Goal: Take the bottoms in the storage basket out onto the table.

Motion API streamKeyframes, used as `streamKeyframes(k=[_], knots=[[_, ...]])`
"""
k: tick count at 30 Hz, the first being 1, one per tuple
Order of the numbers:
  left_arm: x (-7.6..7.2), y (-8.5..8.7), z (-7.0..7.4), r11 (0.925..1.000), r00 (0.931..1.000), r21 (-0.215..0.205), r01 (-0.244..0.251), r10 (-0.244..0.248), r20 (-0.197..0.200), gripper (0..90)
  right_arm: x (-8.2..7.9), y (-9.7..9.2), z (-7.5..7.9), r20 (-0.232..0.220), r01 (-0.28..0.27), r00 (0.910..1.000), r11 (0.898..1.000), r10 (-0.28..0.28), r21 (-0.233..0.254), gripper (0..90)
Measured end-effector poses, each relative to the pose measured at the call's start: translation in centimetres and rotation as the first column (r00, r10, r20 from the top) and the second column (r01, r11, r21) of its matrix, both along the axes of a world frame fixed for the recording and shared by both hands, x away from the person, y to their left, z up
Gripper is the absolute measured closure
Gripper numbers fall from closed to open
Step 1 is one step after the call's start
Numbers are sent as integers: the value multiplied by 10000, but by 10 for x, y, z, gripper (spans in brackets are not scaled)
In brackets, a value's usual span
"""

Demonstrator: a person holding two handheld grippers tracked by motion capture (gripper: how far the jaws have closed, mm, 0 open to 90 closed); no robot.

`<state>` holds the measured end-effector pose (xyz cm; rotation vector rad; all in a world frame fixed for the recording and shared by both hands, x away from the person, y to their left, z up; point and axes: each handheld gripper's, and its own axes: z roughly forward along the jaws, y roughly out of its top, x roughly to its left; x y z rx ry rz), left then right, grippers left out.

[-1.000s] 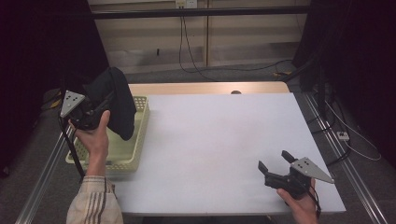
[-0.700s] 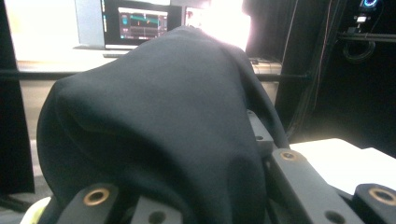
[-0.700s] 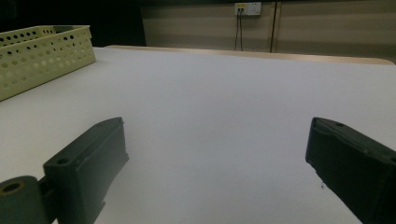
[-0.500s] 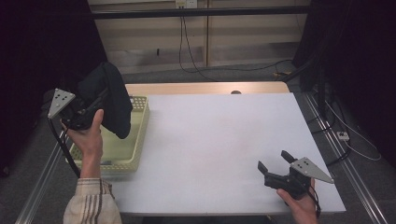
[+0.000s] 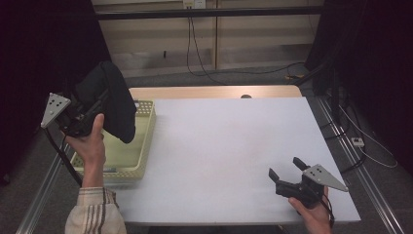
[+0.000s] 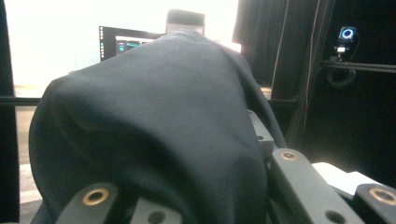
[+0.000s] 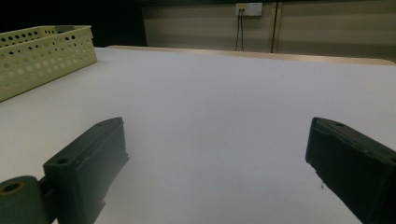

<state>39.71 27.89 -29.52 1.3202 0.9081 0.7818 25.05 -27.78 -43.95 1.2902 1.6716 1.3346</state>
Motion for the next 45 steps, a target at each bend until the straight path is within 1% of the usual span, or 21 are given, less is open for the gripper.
streamKeyframes(k=[1, 2, 3, 6, 9, 12, 13, 15, 16, 20, 23, 25, 27, 28, 32, 33, 35, 45], knots=[[0, -1, 1, 10000, 10000, -72, 13, -13, 28, 748, 0, 0, 0, 2, -12, 10000, 10000, 12, 1, 50], [-2, -4, 2, 9999, 9998, -69, 123, -122, 125, 747, 0, 0, 0, 23, -35, 10000, 10000, 35, -6, 50], [-2, -4, 2, 9999, 9998, -69, 123, -122, 125, 747, -1, 0, 1, 40, -62, 10000, 10000, 62, -25, 49], [-5, -7, 6, 9997, 9996, 64, 221, -222, 201, 747, -1, 0, 1, 50, -54, 10000, 10000, 54, -20, 50], [-8, -12, 10, 9994, 9988, 72, 339, -342, 351, 747, -1, 0, 1, 46, -71, 10000, 10000, 71, -15, 49], [-9, -16, 11, 9988, 9983, 139, 467, -472, 352, 747, -1, 0, 1, 45, -74, 10000, 10000, 74, -16, 49], [-9, -18, 12, 9981, 9978, 172, 597, -602, 291, 747, -1, 0, 1, 33, -65, 10000, 10000, 65, -4, 49], [-8, -21, 13, 9966, 9964, 102, 823, -825, 183, 746, -1, 1, 0, 31, -67, 10000, 10000, 67, -69, 49], [-8, -23, 13, 9962, 9961, 92, 868, -869, 127, 746, -1, 1, 0, 31, -67, 10000, 10000, 67, -69, 49], [-9, -29, 14, 9950, 9953, 270, 961, -964, 79, 746, 0, 2, 0, 48, -145, 9999, 9998, 146, -95, 49], [-9, -32, 14, 9940, 9942, 200, 1072, -1074, 83, 746, 0, 1, 0, 19, -112, 9999, 9999, 112, -16, 49], [-9, -33, 15, 9935, 9938, 258, 1108, -1110, 64, 746, 0, 1, 1, 19, -102, 9999, 9999, 102, -3, 49], [-11, -35, 16, 9934, 9936, 217, 1122, -1125, 126, 746, 0, 1, 1, 8, -114, 9999, 9999, 114, -7, 49], [-12, -36, 18, 9925, 9928, 295, 1185, -1190, 162, 746, 0, 1, 1, 6, -121, 9999, 9999, 121, -7, 49], [-14, -38, 20, 9915, 9916, 292, 1266, -1273, 212, 743, 0, 1, 1, 6, -130, 9999, 9999, 130, -18, 49], [-15, -40, 22, 9906, 9910, 380, 1318, -1326, 207, 744, 0, 1, 0, 1, -127, 9999, 9999, 127, -18, 49], [-16, -41, 22, 9902, 9904, 319, 1361, -1369, 214, 744, 0, 1, 0, 4, -134, 9999, 9999, 134, -19, 49], [-19, -52, 26, 9855, 9875, 683, 1556, -1569, 138, 743, 0, 1, 0, -4, -207, 9998, 9998, 207, -65, 49]])
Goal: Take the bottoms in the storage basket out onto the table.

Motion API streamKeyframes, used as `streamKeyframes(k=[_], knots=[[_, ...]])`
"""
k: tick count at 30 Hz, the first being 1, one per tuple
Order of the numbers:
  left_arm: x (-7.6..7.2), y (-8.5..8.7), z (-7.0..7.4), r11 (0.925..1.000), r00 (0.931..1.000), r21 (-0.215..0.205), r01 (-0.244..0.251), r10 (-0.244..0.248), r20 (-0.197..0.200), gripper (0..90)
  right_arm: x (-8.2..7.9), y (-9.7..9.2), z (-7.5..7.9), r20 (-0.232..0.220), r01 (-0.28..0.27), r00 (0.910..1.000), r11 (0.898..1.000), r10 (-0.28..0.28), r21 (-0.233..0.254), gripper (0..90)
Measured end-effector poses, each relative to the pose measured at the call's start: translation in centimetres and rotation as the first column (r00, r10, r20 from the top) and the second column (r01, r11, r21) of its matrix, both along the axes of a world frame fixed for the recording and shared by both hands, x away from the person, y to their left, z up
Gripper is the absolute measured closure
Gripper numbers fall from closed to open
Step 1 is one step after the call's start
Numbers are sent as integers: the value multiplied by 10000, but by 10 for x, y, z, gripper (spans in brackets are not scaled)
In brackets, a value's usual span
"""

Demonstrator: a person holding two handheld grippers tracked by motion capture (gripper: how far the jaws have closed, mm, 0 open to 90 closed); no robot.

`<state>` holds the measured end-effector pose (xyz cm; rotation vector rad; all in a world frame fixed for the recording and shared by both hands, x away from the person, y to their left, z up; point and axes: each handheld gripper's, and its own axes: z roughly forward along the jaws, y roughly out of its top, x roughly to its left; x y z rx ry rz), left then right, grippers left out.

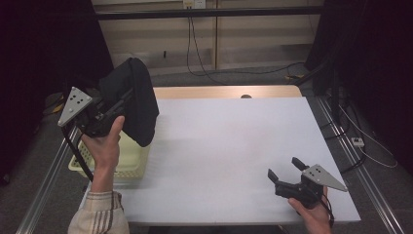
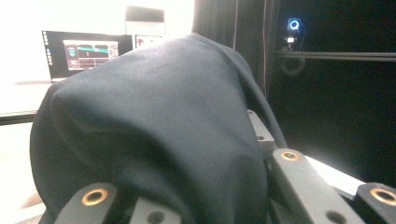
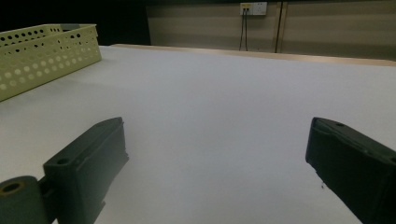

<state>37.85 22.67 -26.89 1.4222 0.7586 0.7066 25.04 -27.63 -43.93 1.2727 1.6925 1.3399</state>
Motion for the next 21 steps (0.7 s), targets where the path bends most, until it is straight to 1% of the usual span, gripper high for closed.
streamKeyframes(k=[1, 3, 6, 7, 9, 13, 14, 16, 18, 21], knots=[[0, -1, 0, 10000, 10000, -70, 54, -54, -41, 743, 0, 0, 0, 0, 0, 10000, 10000, 0, 0, 49], [0, -3, 0, 9999, 9999, -79, 119, -119, -91, 743, 0, 0, 0, 5, -17, 10000, 10000, 17, -8, 49], [0, -5, 1, 9998, 9997, 66, 206, -205, -90, 742, 0, 0, 0, 3, -16, 10000, 10000, 16, 10, 49], [0, -6, 1, 9997, 9997, -3, 251, -251, -66, 742, 0, 0, 0, 3, -16, 10000, 10000, 16, 10, 49], [-1, -6, 1, 9995, 9994, 12, 326, -326, -80, 743, 0, 0, 0, 1, -16, 10000, 10000, 16, 20, 49], [-3, -8, 4, 9988, 9989, -122, 469, -470, -60, 743, 0, 0, 0, 11, -13, 10000, 10000, 13, 50, 49], [-4, -7, 4, 9985, 9986, 93, 532, -531, -56, 742, 0, 0, 0, 19, -4, 10000, 10000, 4, 55, 49], [-5, -11, 5, 9980, 9980, -51, 626, -627, -22, 742, -1, 0, 0, -1, 23, 10000, 10000, -23, 89, 49], [-6, -14, 6, 9974, 9974, 10, 717, -717, -3, 743, 0, 0, 0, 5, 11, 10000, 10000, -11, 82, 49], [-5, -18, 5, 9970, 9971, 113, 763, -762, -78, 743, 0, 0, 0, 5, -13, 10000, 10000, 13, 81, 48]])
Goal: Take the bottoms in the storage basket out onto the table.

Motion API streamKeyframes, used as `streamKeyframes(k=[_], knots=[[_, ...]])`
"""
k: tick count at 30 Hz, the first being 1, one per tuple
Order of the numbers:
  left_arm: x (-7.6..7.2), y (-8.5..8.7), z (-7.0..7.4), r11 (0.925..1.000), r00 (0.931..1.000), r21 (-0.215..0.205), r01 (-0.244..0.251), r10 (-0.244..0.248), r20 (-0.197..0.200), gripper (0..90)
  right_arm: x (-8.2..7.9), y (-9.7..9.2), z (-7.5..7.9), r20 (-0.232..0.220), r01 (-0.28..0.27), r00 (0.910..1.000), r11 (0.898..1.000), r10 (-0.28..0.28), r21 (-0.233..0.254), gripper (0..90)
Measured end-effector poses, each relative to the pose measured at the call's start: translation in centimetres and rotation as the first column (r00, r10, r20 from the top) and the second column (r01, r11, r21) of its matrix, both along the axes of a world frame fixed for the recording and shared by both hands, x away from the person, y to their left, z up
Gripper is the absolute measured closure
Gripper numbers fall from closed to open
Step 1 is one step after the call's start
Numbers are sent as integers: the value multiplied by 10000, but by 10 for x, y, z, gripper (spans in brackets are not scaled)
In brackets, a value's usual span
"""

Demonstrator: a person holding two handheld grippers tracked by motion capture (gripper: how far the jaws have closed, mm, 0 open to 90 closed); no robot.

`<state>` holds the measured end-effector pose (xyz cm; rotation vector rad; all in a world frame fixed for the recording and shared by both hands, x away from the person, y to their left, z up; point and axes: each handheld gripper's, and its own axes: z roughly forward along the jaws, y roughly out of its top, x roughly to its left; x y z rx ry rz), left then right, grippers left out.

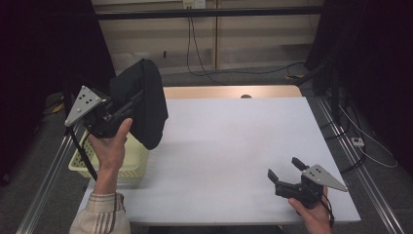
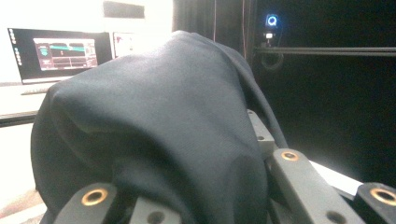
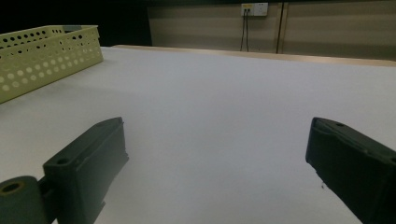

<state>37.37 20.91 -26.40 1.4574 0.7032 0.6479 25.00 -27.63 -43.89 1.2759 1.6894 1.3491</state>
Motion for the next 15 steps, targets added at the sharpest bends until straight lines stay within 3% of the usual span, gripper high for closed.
streamKeyframes(k=[15], knots=[[4, -18, -5, 9991, 9990, 162, 401, -398, -193, 741, 0, 0, 0, -1, -33, 10000, 10000, 33, -16, 43]])
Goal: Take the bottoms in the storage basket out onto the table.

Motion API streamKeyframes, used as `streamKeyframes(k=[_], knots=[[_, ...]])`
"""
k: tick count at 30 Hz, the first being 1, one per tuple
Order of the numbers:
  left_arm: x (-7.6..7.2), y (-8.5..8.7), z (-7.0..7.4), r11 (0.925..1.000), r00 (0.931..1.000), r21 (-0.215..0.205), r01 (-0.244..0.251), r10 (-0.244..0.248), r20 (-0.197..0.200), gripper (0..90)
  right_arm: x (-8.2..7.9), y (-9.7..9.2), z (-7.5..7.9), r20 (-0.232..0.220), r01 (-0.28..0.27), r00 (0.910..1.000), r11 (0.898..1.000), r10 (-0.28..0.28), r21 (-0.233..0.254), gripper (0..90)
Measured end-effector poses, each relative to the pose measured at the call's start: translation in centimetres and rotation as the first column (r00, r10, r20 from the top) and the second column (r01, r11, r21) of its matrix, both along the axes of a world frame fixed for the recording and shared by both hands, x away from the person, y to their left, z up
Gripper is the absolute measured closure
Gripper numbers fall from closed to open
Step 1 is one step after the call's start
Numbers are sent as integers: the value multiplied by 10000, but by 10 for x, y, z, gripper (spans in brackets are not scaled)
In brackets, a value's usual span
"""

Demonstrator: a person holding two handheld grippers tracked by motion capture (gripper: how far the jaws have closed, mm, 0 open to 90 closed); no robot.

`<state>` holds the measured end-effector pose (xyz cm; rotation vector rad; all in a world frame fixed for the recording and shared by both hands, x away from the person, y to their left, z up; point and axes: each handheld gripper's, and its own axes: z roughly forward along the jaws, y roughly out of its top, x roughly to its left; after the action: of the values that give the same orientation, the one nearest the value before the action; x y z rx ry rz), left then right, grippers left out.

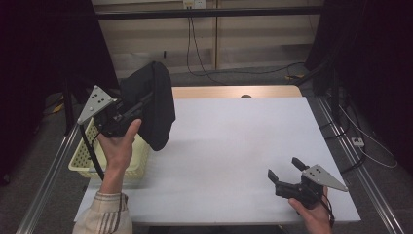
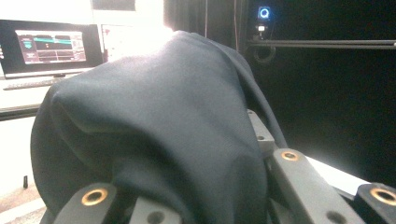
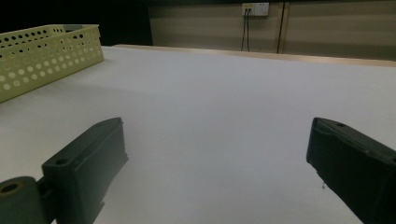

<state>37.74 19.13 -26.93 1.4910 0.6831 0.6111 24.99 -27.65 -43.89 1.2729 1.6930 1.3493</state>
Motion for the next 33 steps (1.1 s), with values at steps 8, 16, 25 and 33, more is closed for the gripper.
streamKeyframes(k=[8, 16, 25, 33], knots=[[1, -12, -3, 9995, 9996, 211, 255, -253, -109, 741, 0, 0, 0, -15, 16, 10000, 10000, -17, -13, 35], [1, -17, -3, 9988, 9992, 311, 367, -362, -158, 741, 0, 0, 0, -14, -11, 10000, 10000, 11, -37, 33], [6, -31, -4, 9966, 9984, 641, 519, -502, -278, 741, 1, 0, -1, -50, 33, 10000, 10000, -33, -59, 33], [13, -40, -3, 9960, 9964, 442, 772, -755, -387, 741, 1, 0, -1, -70, 42, 10000, 9999, -43, -97, 33]])
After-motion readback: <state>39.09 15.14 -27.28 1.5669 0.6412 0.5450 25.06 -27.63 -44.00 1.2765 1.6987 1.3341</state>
